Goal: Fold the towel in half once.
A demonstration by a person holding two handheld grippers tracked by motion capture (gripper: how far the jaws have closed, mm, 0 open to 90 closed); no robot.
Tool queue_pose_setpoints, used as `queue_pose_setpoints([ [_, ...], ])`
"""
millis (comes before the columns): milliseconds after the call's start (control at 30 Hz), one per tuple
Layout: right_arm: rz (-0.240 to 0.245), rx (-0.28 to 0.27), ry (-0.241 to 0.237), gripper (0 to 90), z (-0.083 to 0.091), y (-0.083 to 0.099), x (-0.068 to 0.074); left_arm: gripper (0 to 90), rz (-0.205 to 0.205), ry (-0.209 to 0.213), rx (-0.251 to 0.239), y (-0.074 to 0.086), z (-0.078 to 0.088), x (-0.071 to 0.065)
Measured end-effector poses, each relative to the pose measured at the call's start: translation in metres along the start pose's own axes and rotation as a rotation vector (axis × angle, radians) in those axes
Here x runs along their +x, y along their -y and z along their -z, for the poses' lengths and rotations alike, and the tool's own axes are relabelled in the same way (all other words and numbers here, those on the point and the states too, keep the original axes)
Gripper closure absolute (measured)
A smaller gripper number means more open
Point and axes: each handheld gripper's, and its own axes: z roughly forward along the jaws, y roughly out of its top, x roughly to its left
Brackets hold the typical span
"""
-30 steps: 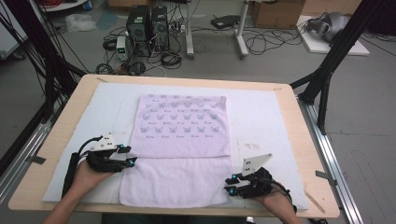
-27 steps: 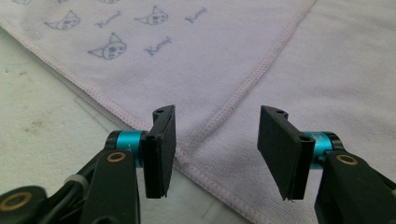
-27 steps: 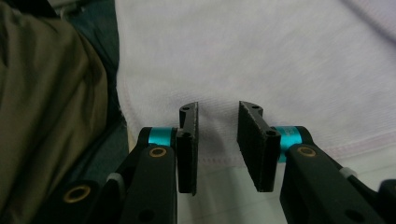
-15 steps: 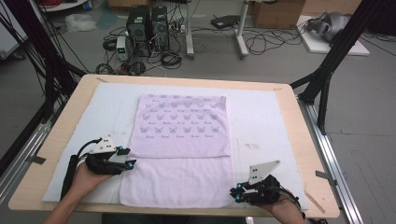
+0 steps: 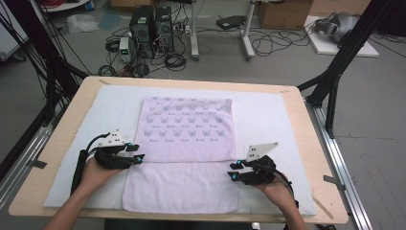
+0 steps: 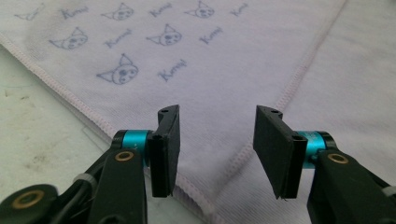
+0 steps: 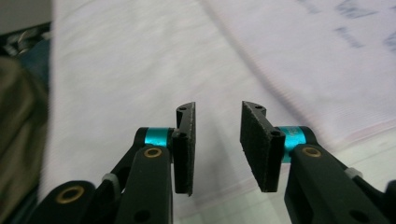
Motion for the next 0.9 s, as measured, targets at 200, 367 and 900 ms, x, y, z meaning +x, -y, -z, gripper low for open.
queue_pose_setpoints([
  [200,-0.004,-0.008,0.048,63.6,-0.017,-0.012,-0.032,55.5,0.021,0.007,0.030,0.003,-0.006,0.006],
  [367,-0.026,-0.011,0.061,64.4,-0.027,-0.017,-0.050,62.1,0.002,-0.008,0.037,0.004,-0.011,0.004],
  [900,-0.057,-0.016,0.034,90.0,-0.023,-0.016,-0.055,87.8,-0.009,-0.030,0.021,-0.006,0.001,0.002],
])
